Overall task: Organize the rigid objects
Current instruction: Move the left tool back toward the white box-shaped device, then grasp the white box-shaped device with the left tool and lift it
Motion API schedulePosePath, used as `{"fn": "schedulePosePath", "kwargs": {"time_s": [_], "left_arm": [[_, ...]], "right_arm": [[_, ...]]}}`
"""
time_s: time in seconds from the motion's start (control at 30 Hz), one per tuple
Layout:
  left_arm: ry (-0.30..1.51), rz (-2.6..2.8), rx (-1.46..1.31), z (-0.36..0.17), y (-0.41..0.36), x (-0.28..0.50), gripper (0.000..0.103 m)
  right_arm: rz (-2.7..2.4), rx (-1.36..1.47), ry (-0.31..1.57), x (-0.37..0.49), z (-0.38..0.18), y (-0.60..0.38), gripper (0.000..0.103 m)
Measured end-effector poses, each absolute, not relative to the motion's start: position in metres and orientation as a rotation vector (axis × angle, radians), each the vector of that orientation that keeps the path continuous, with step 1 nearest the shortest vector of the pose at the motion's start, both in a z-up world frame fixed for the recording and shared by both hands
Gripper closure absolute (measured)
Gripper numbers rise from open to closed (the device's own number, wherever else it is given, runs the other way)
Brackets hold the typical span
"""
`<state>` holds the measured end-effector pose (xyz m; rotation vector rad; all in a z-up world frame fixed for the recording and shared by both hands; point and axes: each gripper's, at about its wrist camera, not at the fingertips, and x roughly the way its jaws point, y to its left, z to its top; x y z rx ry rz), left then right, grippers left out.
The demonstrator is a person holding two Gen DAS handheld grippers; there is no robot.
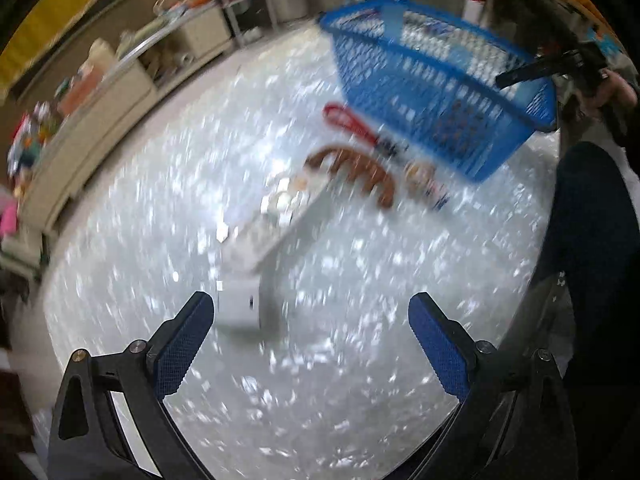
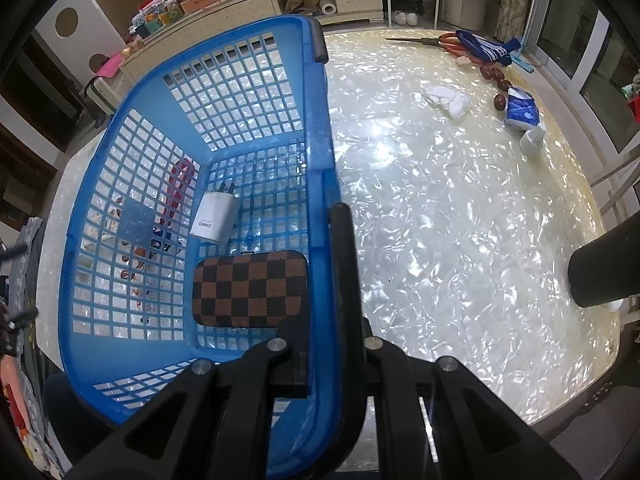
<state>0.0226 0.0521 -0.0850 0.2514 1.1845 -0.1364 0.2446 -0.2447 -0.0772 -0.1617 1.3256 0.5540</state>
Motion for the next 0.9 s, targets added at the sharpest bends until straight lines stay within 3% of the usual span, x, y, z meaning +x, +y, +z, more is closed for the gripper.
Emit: {"fn": "schedulePosePath", "kwargs": {"time_s": [0.37,0.9], "left_arm": [[1.213,-0.032,0.08,-0.144,0.098,0.025,0.004],[1.202,-0.072,0.138,-0.176,0.138,0.062,0.005]], "right_arm": [[0.548,-0.16,1.33,0.244,-0.077,-0.246,0.095],[0.529,-0.164,1.344,0.244,-0.078,-0.245,0.095]]}}
